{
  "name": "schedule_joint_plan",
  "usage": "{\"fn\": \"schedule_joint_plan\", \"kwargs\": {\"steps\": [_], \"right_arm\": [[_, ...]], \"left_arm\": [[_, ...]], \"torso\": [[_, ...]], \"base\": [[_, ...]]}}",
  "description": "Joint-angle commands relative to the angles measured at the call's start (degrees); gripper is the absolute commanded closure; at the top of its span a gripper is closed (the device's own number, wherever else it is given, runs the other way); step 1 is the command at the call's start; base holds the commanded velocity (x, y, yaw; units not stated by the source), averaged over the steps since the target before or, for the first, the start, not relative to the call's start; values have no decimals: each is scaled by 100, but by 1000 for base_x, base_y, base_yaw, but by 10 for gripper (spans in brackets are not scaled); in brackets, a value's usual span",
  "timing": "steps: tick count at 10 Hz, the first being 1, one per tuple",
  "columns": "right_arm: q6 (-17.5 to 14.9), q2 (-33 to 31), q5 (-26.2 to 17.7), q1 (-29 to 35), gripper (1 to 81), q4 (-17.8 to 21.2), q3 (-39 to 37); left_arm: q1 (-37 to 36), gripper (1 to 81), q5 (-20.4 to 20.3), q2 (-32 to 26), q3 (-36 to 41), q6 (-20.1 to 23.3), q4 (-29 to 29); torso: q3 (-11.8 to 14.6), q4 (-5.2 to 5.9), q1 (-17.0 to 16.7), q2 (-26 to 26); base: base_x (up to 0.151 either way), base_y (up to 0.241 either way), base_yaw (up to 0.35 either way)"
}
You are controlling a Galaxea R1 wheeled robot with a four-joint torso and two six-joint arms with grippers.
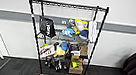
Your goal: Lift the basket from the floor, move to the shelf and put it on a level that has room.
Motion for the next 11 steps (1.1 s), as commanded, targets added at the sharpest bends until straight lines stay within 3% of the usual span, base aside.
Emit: {"fn": "schedule_joint_plan", "kwargs": {"steps": [1, 4, 5, 11], "right_arm": [[22, -531, -13, 859, 811, 46, 147], [31, -513, -92, 1438, 811, 107, 138], [31, -513, -110, 1527, 811, 133, 217], [31, -855, -13, 1115, 811, 98, 620]], "left_arm": [[-674, 811, 195, -300, 59, 39, -4], [-1289, 811, 160, -273, -161, -67, -145], [-1412, 811, 186, -352, -117, -67, -259], [-1369, 811, 441, -1028, 505, -41, -286]], "torso": [[0, 0, -356, 555], [2, 0, -747, 1154], [411, 0, -889, 1371], [1394, 0, -1550, 2402]], "base": [[0, 0, 0], [0, 0, 0], [0, 0, 0], [0, 0, 0]]}}
